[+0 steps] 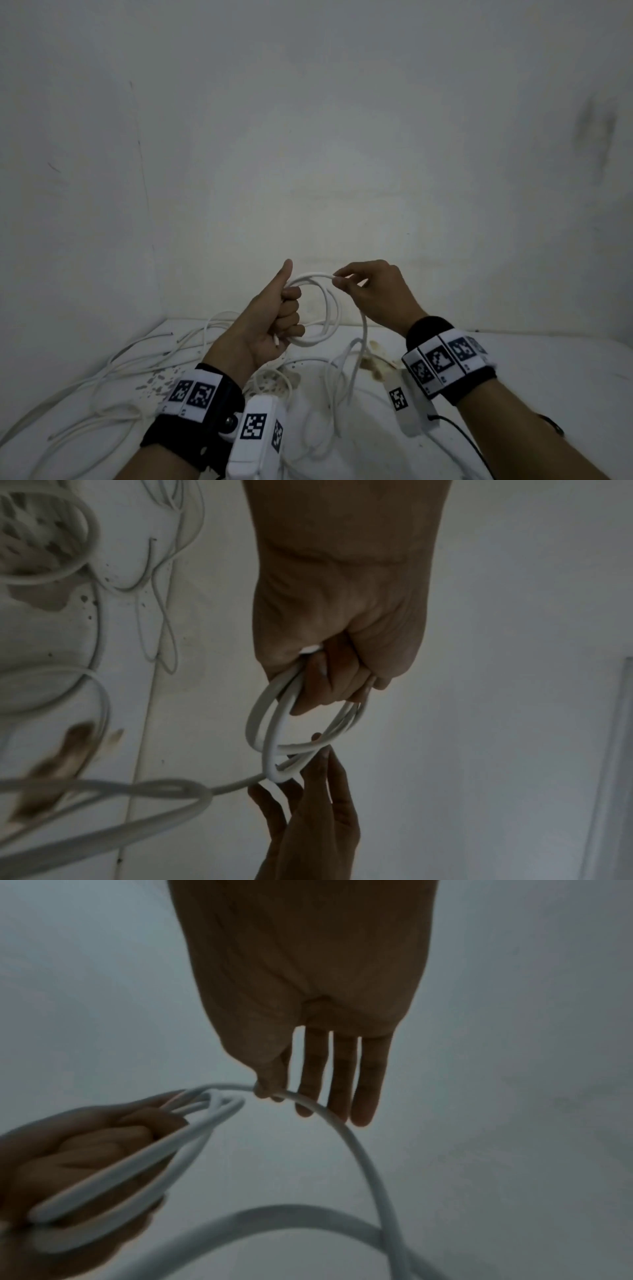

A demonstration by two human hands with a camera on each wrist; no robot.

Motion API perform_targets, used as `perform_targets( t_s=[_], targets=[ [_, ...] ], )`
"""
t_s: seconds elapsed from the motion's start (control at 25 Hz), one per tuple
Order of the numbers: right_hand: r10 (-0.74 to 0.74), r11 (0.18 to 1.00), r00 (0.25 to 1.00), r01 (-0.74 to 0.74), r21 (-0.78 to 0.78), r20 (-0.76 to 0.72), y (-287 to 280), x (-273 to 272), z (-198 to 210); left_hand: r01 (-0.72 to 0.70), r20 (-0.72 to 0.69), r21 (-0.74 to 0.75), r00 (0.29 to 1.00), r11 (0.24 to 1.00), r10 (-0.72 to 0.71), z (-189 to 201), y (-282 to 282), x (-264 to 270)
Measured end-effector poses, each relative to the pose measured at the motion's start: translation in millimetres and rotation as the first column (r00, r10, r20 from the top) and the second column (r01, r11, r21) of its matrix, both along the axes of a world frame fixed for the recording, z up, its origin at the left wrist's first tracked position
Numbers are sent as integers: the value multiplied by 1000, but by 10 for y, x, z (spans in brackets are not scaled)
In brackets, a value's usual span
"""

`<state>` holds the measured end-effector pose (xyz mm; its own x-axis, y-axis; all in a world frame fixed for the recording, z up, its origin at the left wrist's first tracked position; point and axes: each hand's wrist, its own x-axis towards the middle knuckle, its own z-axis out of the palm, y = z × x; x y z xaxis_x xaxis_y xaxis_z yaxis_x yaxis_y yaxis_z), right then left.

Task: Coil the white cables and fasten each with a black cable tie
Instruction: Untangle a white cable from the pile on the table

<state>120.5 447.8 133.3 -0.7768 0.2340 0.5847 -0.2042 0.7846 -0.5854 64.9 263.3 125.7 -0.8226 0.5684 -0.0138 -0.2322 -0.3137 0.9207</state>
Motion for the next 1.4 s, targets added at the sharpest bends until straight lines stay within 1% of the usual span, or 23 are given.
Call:
perform_targets(
  t_s=[0.08,0.16,0.24,0.32,0.36,0.4,0.44,0.52,0.56,0.6,0.64,0.68,0.76,0.8,0.88,0.92,1.0,1.04,1.16,1.24,1.28,1.32,1.4],
  targets=[
    [1,985,1000,-1,-174,0,-68,-5,-99,15,26,29,1000,999,-16,-4,19,9],
    [40,936,999,-24,-352,37,-127,26,-142,-16,21,17,1000,1000,15,-21,46,5],
    [100,886,994,-73,-458,33,-137,78,-107,-95,-24,-60,995,994,94,-39,56,-19],
    [240,842,970,-186,-507,42,-108,133,-14,-151,-72,-126,987,981,142,-56,52,-54],
    [297,830,953,-225,-511,63,-88,143,26,-152,-72,-135,987,979,144,-62,49,-72],
    [307,842,948,-228,-488,87,-75,153,61,-134,-52,-122,990,983,129,-67,49,-77],
    [265,876,959,-195,-442,102,-66,143,76,-100,-17,-94,995,991,99,-71,49,-77],
    [124,939,989,-92,-331,76,-65,99,69,-16,48,-18,999,1000,17,-62,55,-63],
    [79,950,995,-59,-306,56,-74,76,52,19,67,17,998,1000,-20,-51,59,-56],
    [67,947,997,-49,-317,47,-93,54,26,45,78,46,996,998,-49,-38,67,-55],
    [82,928,995,-57,-369,53,-118,37,-4,62,83,66,994,996,-67,-27,77,-57],
    [123,889,990,-80,-450,69,-144,33,-30,69,84,78,994,995,-75,-18,89,-64],
    [240,777,965,-124,-617,109,-184,63,-48,52,83,79,995,996,-59,-16,98,-89],
    [295,727,948,-140,-672,122,-178,90,-40,34,81,60,996,998,-39,-24,96,-102],
    [339,675,935,-163,-720,106,-90,114,5,-11,47,-29,999,1000,12,-46,103,-139],
    [328,677,940,-168,-717,89,-33,116,42,-37,20,-85,999,996,39,-64,107,-157],
    [312,723,947,-185,-665,76,52,120,127,-78,-18,-149,997,986,76,-82,133,-196],
    [328,750,940,-203,-629,88,59,123,147,-87,-12,-145,996,986,87,-91,148,-211],
    [389,812,914,-278,-514,119,-18,144,98,-85,41,-47,995,995,87,-75,179,-216],
    [337,872,939,-285,-399,67,-61,131,-3,-57,65,23,996,998,55,-51,173,-191],
    [310,885,950,-275,-376,34,-66,120,-47,-36,72,48,997,998,33,-41,163,-173],
    [324,862,946,-289,-417,15,-59,113,-83,-12,76,66,997,998,7,-31,152,-149],
    [457,705,889,-368,-606,-9,-67,97,-127,30,63,75,997,997,-35,-13,122,-110]
  ],
)
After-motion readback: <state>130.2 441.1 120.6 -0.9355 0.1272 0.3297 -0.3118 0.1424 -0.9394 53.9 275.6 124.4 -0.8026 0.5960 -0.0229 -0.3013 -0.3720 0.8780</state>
